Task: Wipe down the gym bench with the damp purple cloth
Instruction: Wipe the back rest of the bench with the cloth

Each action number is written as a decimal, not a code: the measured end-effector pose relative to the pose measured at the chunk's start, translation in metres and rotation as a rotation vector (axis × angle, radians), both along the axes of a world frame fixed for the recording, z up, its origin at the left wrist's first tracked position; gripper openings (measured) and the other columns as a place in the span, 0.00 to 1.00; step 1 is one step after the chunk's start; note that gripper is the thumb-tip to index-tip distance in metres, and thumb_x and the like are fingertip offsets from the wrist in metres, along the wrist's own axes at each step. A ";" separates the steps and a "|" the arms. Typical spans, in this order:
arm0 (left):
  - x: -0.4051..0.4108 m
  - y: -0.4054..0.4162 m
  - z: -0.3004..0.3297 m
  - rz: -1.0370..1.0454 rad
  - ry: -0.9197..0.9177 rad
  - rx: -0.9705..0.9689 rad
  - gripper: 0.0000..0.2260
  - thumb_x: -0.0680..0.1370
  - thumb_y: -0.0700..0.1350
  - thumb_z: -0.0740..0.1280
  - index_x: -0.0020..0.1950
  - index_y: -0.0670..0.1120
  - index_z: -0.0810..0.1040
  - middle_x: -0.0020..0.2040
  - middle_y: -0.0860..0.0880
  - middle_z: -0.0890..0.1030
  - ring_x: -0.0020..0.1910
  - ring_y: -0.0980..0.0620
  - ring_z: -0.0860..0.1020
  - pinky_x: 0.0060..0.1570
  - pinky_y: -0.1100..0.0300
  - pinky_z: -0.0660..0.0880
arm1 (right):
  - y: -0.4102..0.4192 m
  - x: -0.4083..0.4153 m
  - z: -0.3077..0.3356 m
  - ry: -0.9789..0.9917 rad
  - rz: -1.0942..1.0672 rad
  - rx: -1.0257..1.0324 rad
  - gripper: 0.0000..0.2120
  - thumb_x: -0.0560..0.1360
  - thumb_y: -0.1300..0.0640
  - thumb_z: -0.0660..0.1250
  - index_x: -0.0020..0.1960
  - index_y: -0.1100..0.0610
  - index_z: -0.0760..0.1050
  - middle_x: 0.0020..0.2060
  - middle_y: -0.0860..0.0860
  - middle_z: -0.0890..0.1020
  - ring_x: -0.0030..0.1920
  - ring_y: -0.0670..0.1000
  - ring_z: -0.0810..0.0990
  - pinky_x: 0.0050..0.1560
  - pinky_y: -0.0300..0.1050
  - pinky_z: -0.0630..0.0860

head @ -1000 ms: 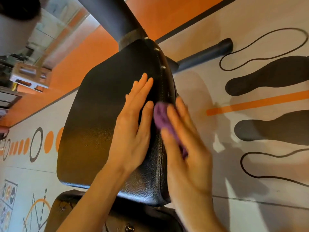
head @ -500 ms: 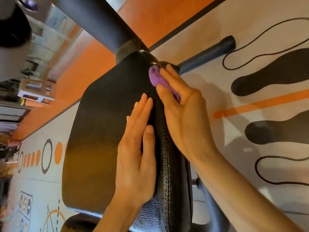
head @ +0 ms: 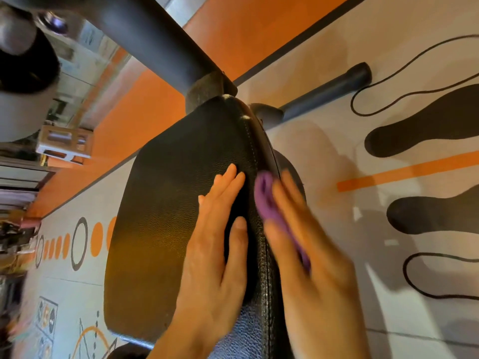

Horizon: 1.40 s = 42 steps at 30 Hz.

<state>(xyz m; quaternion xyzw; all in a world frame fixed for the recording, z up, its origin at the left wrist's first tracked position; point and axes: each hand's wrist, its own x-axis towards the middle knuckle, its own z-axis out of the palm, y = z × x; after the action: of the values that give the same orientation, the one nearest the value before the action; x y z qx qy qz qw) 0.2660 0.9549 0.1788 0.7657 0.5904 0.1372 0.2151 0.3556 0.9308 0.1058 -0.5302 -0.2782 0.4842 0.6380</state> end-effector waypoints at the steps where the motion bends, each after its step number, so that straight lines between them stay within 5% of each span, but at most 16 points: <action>1: -0.002 0.008 0.002 0.014 0.013 0.010 0.20 0.82 0.45 0.56 0.75 0.54 0.66 0.77 0.61 0.64 0.78 0.59 0.58 0.77 0.46 0.56 | -0.018 -0.003 -0.005 -0.035 0.002 -0.015 0.22 0.76 0.73 0.59 0.67 0.57 0.71 0.61 0.53 0.81 0.59 0.47 0.81 0.54 0.35 0.77; 4: -0.002 0.047 0.000 0.136 -0.003 0.054 0.20 0.82 0.48 0.55 0.75 0.54 0.67 0.76 0.60 0.66 0.77 0.60 0.59 0.77 0.48 0.57 | -0.003 -0.001 -0.006 0.019 0.068 0.126 0.19 0.81 0.56 0.60 0.72 0.55 0.68 0.68 0.45 0.74 0.68 0.42 0.72 0.67 0.39 0.70; 9: 0.009 0.088 -0.016 0.203 0.027 0.047 0.20 0.84 0.49 0.55 0.76 0.54 0.64 0.77 0.56 0.65 0.76 0.60 0.60 0.77 0.50 0.57 | 0.102 0.028 0.002 0.162 0.101 0.040 0.17 0.82 0.54 0.56 0.71 0.46 0.69 0.54 0.36 0.79 0.55 0.34 0.77 0.59 0.34 0.74; 14: 0.006 0.086 -0.022 0.186 -0.006 0.055 0.22 0.82 0.52 0.53 0.77 0.56 0.63 0.77 0.59 0.63 0.77 0.60 0.59 0.77 0.49 0.57 | 0.027 0.019 0.007 -0.091 0.154 0.089 0.13 0.78 0.43 0.57 0.60 0.28 0.66 0.53 0.24 0.75 0.57 0.27 0.73 0.57 0.26 0.70; 20: 0.009 0.086 -0.023 0.195 0.006 0.063 0.22 0.81 0.51 0.54 0.77 0.56 0.63 0.76 0.61 0.63 0.77 0.62 0.59 0.77 0.52 0.59 | 0.152 0.035 -0.009 0.106 0.289 0.043 0.15 0.82 0.52 0.57 0.66 0.47 0.74 0.51 0.46 0.82 0.54 0.45 0.80 0.54 0.39 0.78; 23: 0.009 0.086 -0.022 0.188 0.001 0.065 0.22 0.81 0.51 0.53 0.76 0.57 0.63 0.76 0.62 0.63 0.77 0.61 0.58 0.76 0.52 0.59 | 0.101 0.035 0.004 0.213 0.248 -0.016 0.14 0.80 0.52 0.60 0.64 0.41 0.75 0.51 0.39 0.83 0.51 0.35 0.80 0.46 0.26 0.75; 25: 0.008 0.087 -0.023 0.189 -0.009 0.073 0.22 0.81 0.51 0.53 0.76 0.56 0.63 0.76 0.62 0.64 0.76 0.62 0.59 0.75 0.55 0.61 | 0.060 0.031 0.022 0.171 0.151 0.009 0.16 0.78 0.51 0.63 0.63 0.36 0.72 0.55 0.28 0.78 0.57 0.29 0.75 0.50 0.20 0.69; 28: 0.009 0.087 -0.024 0.184 -0.011 0.085 0.22 0.81 0.50 0.54 0.76 0.55 0.64 0.76 0.62 0.64 0.76 0.64 0.59 0.73 0.63 0.59 | 0.092 0.029 0.009 -0.020 0.207 0.061 0.15 0.80 0.52 0.60 0.63 0.36 0.71 0.58 0.32 0.78 0.60 0.31 0.74 0.57 0.25 0.70; 31: 0.009 0.087 -0.024 0.189 -0.016 0.079 0.23 0.81 0.50 0.54 0.76 0.55 0.64 0.76 0.61 0.64 0.76 0.63 0.58 0.75 0.59 0.59 | 0.153 0.030 0.005 -0.064 0.298 0.083 0.16 0.82 0.54 0.57 0.68 0.46 0.72 0.59 0.40 0.80 0.55 0.33 0.75 0.55 0.23 0.70; 34: 0.009 0.086 -0.024 0.185 -0.019 0.085 0.22 0.81 0.50 0.54 0.77 0.55 0.63 0.76 0.60 0.64 0.77 0.62 0.59 0.76 0.55 0.60 | 0.118 0.033 0.010 -0.069 0.275 0.109 0.15 0.81 0.52 0.59 0.64 0.36 0.69 0.53 0.33 0.80 0.54 0.34 0.78 0.53 0.25 0.73; 37: 0.009 0.087 -0.024 0.199 -0.048 0.085 0.22 0.81 0.49 0.54 0.76 0.54 0.64 0.76 0.60 0.64 0.77 0.60 0.60 0.76 0.50 0.61 | 0.059 0.031 0.016 -0.208 0.189 0.180 0.17 0.79 0.51 0.61 0.67 0.42 0.69 0.63 0.32 0.73 0.64 0.29 0.69 0.59 0.20 0.64; 42: 0.009 0.086 -0.024 0.185 -0.015 0.100 0.22 0.81 0.48 0.55 0.77 0.55 0.63 0.76 0.60 0.64 0.76 0.64 0.59 0.75 0.55 0.60 | 0.145 0.030 0.010 -0.149 0.311 0.097 0.15 0.81 0.53 0.59 0.67 0.45 0.71 0.52 0.31 0.77 0.53 0.28 0.74 0.56 0.24 0.71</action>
<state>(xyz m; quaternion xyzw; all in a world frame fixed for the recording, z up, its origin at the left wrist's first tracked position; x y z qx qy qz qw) 0.2747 1.0407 0.1551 0.7166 0.6495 0.1913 0.1676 0.3855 1.0753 0.1163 -0.4837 -0.4262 0.5226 0.5580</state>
